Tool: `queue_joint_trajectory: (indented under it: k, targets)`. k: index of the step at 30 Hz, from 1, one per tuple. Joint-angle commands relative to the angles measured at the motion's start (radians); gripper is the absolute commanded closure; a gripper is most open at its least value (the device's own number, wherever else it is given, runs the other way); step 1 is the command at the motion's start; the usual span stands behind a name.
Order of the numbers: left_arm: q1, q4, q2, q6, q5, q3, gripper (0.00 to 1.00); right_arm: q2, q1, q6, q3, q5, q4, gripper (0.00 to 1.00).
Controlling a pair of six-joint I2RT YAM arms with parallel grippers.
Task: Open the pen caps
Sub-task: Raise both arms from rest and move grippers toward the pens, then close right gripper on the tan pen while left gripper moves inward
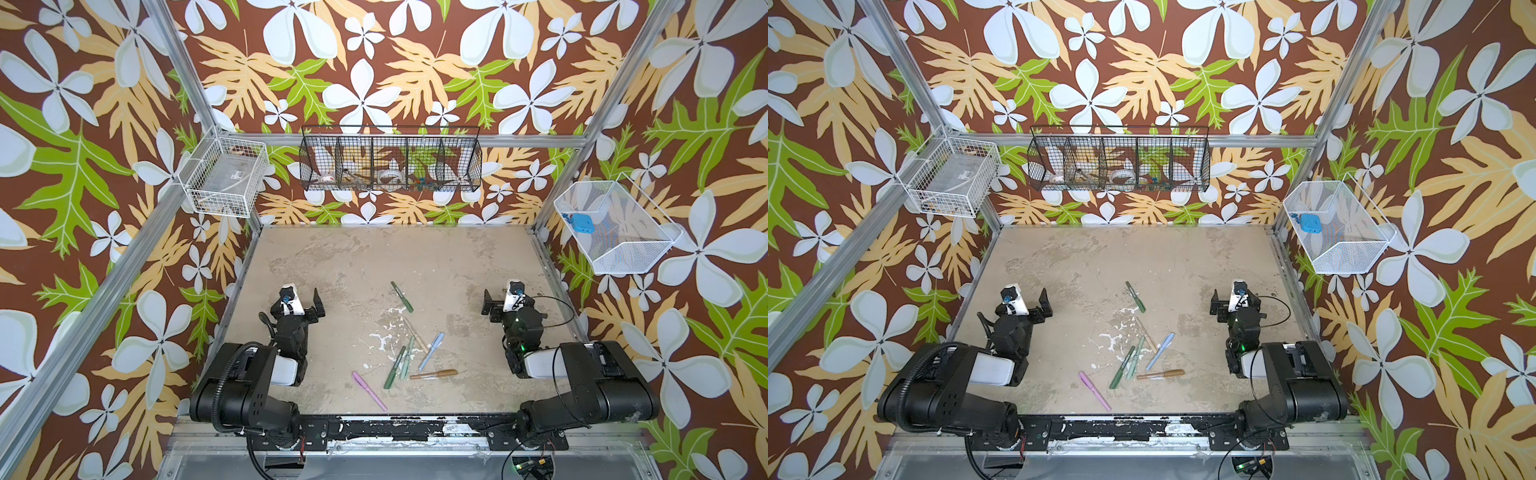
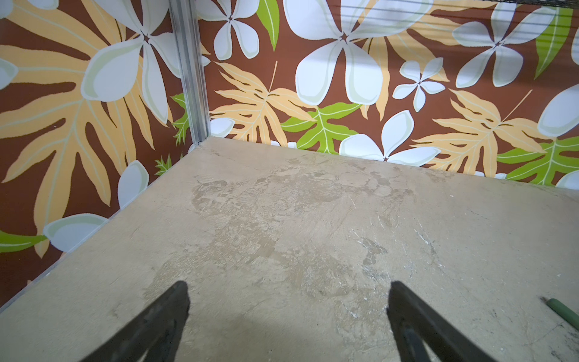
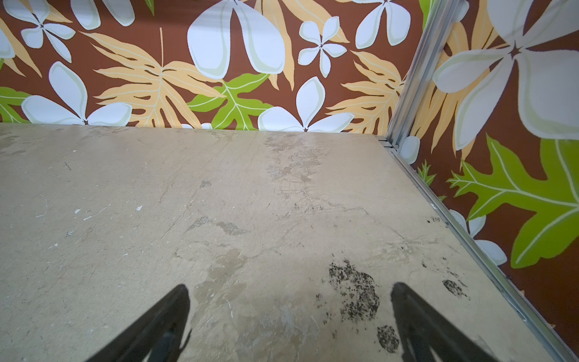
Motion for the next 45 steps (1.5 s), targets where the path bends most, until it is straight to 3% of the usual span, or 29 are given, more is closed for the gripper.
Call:
queue_joint_trajectory:
  k: [1,4,6,8,10,13,16,19,25,31,36,41,45]
  targets:
    - [-0.027,-0.052,-0.082,0.007,-0.090,0.008,0.00,-0.099,0.035,-0.032,0.012,0.024,-0.074,0.00]
    - [-0.129,-0.227,-0.330,0.027,-0.234,0.017,0.00,-0.335,0.134,-0.044,0.105,0.093,-0.398,0.00]
    - [-0.168,-0.424,-0.510,-0.069,-0.215,0.048,0.00,-0.472,0.172,0.019,0.146,0.068,-0.548,0.02]
    - [-0.232,-0.598,-0.659,-0.134,-0.208,0.090,0.05,-0.581,0.188,0.165,0.197,0.023,-0.700,0.07]
    - [-0.313,-0.684,-0.756,-0.155,-0.200,0.119,0.05,-0.644,0.193,0.248,0.237,-0.042,-0.806,0.11]
    - [-0.388,-0.819,-0.831,-0.226,-0.098,0.171,0.04,-0.686,0.213,0.312,0.292,-0.115,-0.938,0.14]
    - [-0.393,-0.945,-0.808,-0.343,0.071,0.225,0.05,-0.664,0.282,0.312,0.335,-0.147,-1.027,0.19]
    - [-0.393,-0.998,-0.739,-0.451,0.213,0.235,0.06,-0.591,0.457,0.255,0.350,-0.073,-1.062,0.20]
    - [-0.410,-0.958,-0.644,-0.495,0.321,0.160,0.10,-0.370,0.760,0.165,0.410,0.091,-1.130,0.17]
    - [-0.449,-0.939,-0.654,-0.360,0.379,0.115,0.12,-0.179,0.803,0.169,0.434,0.045,-1.094,0.30]
    - [-0.458,-0.919,-0.660,-0.349,0.349,0.107,0.15,-0.035,0.804,0.145,0.508,0.034,-1.132,0.35]
    - [-0.458,-0.887,-0.653,-0.361,0.400,0.092,0.17,-0.028,0.816,0.128,0.518,-0.038,-1.153,0.35]
    - [-0.469,-0.902,-0.617,-0.359,0.418,0.112,0.19,-0.128,0.852,0.049,0.464,-0.085,-1.118,0.35]
